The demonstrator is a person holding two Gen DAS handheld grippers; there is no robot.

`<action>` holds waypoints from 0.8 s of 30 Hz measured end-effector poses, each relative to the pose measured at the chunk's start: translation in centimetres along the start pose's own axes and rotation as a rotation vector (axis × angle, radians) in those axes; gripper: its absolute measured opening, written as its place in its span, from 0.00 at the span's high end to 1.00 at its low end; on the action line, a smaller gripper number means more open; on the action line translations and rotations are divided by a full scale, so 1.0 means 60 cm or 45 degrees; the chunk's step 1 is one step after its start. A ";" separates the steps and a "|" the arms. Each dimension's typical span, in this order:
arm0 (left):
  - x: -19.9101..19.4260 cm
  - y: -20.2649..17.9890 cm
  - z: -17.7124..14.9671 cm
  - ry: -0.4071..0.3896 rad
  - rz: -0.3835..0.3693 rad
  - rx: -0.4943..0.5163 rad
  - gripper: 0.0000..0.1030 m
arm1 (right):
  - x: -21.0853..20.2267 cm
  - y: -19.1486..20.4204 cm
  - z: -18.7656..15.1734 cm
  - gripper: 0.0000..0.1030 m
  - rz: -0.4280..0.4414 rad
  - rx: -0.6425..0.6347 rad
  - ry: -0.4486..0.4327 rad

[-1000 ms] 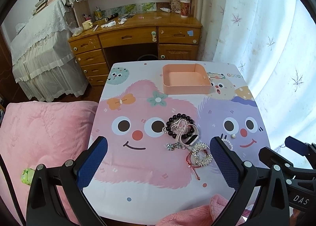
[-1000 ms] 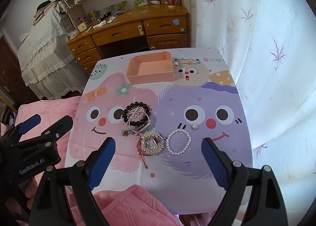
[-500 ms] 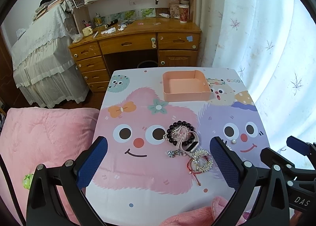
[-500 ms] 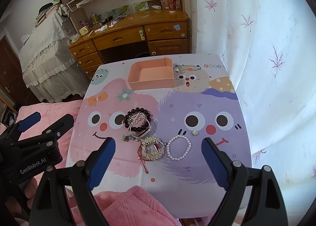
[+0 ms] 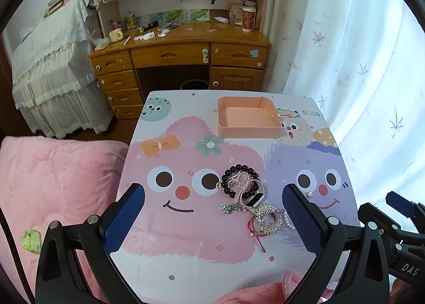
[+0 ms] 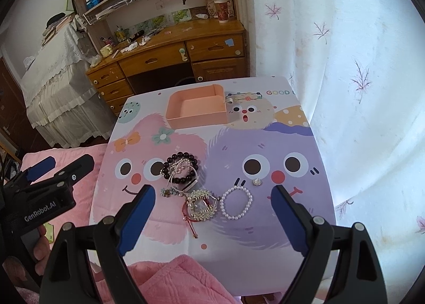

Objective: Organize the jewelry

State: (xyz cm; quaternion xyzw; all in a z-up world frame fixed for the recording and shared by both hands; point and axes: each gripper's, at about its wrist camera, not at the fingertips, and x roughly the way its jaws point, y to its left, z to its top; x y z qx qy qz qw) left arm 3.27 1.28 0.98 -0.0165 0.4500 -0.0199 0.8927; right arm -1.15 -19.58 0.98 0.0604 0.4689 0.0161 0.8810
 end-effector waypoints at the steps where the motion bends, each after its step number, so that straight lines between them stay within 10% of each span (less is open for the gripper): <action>1: 0.001 0.005 -0.001 0.003 -0.010 -0.013 0.01 | -0.001 0.001 -0.002 0.13 0.006 -0.001 -0.004; 15: 0.117 0.044 -0.106 0.209 -0.109 0.103 0.01 | 0.072 0.047 -0.105 0.13 -0.122 -0.222 0.129; 24: 0.173 -0.009 -0.151 0.217 -0.103 0.374 0.01 | 0.153 0.065 -0.204 0.13 -0.419 -0.698 0.232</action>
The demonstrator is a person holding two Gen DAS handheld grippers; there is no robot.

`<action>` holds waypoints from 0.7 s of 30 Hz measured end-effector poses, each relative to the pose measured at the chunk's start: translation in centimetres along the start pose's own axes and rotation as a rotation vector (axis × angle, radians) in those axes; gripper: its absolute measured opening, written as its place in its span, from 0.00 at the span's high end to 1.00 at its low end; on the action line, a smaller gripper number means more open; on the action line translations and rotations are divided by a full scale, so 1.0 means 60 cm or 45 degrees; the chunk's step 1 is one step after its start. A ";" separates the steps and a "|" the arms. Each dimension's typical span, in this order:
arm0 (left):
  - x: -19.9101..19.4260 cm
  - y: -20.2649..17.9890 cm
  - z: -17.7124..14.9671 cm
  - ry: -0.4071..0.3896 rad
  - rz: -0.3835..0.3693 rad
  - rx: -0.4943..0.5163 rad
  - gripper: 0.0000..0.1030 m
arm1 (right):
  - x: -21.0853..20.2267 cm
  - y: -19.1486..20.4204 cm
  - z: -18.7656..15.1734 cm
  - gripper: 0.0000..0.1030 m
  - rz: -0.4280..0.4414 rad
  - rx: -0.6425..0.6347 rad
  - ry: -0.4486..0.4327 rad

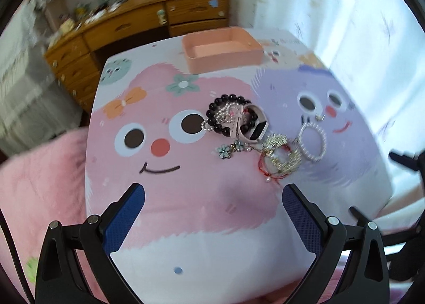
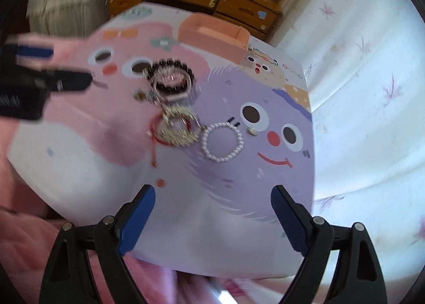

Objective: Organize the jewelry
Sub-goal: 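Grasp the white watch with the left tool while the right tool grasps the pearl bracelet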

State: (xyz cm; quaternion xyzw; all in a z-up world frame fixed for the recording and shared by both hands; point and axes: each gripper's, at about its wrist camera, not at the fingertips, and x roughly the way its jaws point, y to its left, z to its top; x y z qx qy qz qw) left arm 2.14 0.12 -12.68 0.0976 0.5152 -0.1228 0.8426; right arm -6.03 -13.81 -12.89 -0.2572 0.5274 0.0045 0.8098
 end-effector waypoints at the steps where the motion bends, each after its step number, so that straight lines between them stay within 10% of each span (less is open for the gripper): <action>1: 0.015 -0.012 0.004 0.015 0.021 0.044 0.01 | 0.015 0.001 -0.003 0.13 -0.010 -0.041 0.009; 6: 0.063 -0.044 0.034 0.037 0.096 0.101 0.01 | 0.080 -0.029 -0.010 0.13 -0.006 -0.075 0.017; 15: 0.146 -0.058 0.096 0.081 0.139 -0.129 0.09 | 0.171 -0.130 0.000 0.13 0.277 0.437 -0.057; 21: 0.182 -0.058 0.114 0.083 0.174 -0.167 0.18 | 0.192 -0.132 0.008 0.26 0.383 0.487 -0.084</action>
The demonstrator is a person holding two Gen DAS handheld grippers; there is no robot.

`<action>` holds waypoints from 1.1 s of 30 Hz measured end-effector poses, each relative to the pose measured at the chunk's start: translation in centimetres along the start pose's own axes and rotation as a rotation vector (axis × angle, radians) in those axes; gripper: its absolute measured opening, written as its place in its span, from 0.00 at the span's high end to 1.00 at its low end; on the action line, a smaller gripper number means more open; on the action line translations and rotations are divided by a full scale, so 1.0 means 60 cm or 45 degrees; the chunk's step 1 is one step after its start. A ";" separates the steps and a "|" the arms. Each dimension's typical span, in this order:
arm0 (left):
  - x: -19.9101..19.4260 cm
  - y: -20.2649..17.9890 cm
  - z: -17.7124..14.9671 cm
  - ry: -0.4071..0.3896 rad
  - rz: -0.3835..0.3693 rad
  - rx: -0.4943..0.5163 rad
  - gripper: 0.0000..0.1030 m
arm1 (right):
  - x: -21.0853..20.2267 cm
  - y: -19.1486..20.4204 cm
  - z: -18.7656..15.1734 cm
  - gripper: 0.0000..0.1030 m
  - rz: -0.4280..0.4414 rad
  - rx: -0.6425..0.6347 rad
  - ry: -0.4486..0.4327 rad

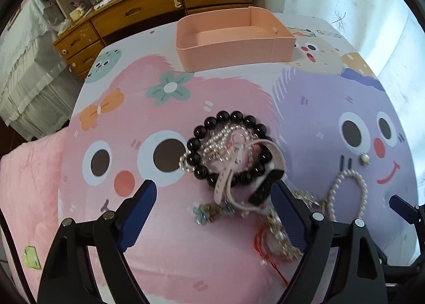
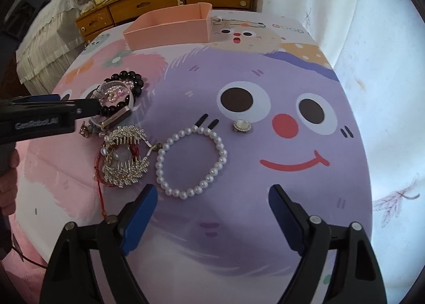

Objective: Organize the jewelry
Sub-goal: 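Grasp the white watch with the left tool while the right tool grasps the pearl bracelet, then carry watch and pearl bracelet into the pink tray and open both tools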

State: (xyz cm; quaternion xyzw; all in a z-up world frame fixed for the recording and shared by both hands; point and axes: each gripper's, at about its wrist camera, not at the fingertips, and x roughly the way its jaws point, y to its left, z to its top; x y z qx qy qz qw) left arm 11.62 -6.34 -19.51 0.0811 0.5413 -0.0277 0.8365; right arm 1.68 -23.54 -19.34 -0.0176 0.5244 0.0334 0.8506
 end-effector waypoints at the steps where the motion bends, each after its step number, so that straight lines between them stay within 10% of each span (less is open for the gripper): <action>1: 0.005 -0.002 0.002 -0.004 0.019 0.007 0.19 | 0.005 0.002 0.003 0.32 -0.003 -0.003 0.005; 11: 0.035 -0.005 0.002 -0.006 -0.062 0.006 0.90 | 0.038 -0.004 0.018 0.87 -0.045 0.057 0.037; 33: -0.092 0.040 0.093 -0.244 -0.160 0.052 0.92 | -0.046 0.032 0.204 0.93 0.305 -0.022 -0.288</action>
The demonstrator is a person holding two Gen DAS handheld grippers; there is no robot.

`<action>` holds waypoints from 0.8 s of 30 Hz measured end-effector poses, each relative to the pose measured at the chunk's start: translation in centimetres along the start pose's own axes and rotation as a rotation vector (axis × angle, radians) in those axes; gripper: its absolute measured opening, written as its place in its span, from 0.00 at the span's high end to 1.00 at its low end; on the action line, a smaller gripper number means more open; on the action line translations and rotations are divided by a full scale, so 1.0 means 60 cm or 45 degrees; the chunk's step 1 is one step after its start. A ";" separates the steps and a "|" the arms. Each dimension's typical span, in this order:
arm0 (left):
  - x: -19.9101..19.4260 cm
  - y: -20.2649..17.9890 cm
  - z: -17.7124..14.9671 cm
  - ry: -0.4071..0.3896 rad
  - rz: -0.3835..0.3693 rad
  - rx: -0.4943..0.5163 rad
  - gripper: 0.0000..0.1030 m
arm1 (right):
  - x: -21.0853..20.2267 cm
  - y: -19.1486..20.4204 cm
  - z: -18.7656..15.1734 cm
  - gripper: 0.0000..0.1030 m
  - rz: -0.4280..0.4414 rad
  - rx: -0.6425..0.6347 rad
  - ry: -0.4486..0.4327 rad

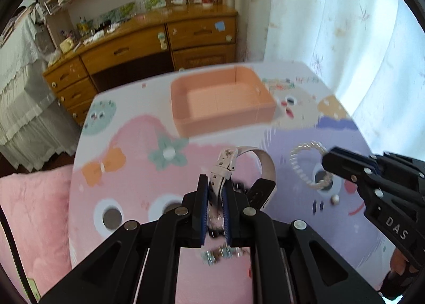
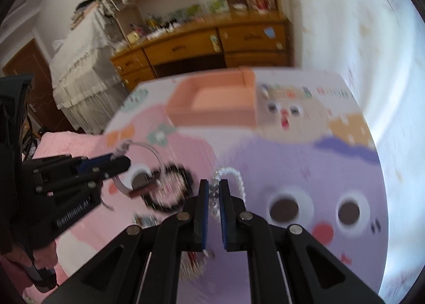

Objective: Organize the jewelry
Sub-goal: 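Carry watch and pearl bracelet into the pink tray and open both tools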

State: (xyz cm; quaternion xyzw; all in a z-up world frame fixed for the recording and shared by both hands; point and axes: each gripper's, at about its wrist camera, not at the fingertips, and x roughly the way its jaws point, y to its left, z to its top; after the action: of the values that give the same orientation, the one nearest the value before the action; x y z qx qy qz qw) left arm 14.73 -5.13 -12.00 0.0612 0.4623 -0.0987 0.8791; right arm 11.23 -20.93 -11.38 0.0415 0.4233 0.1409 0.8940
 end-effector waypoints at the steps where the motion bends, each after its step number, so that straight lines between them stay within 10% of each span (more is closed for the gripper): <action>1: 0.000 0.004 0.010 -0.005 -0.002 -0.002 0.92 | 0.001 0.003 0.013 0.93 0.007 -0.011 -0.027; 20: 0.084 0.082 0.204 -0.235 -0.003 -0.071 0.91 | 0.061 0.010 0.208 0.93 -0.011 -0.183 -0.368; 22: 0.100 0.084 0.208 -0.225 -0.005 -0.096 0.82 | 0.075 0.003 0.215 0.93 -0.015 -0.153 -0.362; 24: 0.115 0.085 0.213 -0.192 -0.003 -0.114 0.49 | 0.092 -0.003 0.216 0.91 0.003 -0.127 -0.336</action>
State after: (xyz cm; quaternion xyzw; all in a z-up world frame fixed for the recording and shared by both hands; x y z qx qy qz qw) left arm 29.95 -3.53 -10.37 0.0135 0.3988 -0.0833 0.9131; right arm 24.55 -18.96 -7.23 0.0158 0.2945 0.1564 0.9426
